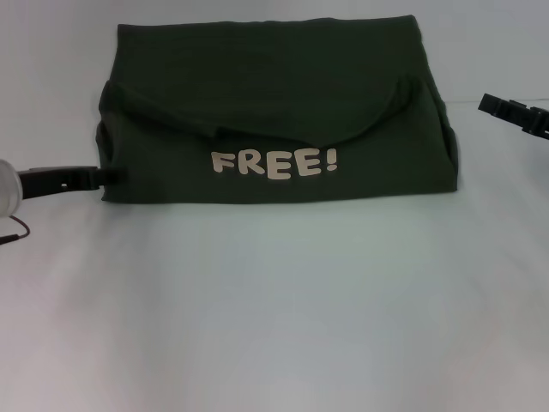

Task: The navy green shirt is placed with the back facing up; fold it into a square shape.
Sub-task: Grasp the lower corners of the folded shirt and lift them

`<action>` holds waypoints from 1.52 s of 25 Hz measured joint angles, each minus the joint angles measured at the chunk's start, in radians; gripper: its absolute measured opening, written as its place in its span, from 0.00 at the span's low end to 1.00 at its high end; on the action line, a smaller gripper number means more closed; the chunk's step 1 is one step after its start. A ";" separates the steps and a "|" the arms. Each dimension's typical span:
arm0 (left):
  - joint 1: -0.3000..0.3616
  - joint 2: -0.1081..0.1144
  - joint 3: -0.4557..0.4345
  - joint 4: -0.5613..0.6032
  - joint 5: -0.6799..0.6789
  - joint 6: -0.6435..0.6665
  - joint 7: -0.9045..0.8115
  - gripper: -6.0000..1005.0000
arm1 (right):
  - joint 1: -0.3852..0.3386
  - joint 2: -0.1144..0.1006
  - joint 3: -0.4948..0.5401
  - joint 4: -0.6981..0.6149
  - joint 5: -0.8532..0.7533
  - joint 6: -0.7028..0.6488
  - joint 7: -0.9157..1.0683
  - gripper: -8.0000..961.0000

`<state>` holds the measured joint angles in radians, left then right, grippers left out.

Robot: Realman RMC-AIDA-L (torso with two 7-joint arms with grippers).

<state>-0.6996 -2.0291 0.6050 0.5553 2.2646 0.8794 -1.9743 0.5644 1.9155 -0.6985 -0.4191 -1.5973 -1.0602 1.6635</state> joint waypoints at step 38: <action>-0.030 -0.034 0.048 -0.096 0.003 -0.128 0.093 0.71 | 0.005 0.009 -0.003 -0.001 -0.052 0.013 0.000 0.73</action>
<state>-0.7301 -2.0628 0.6533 0.4597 2.2680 0.7517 -1.8811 0.5690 1.9249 -0.7010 -0.4201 -1.6490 -1.0472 1.6634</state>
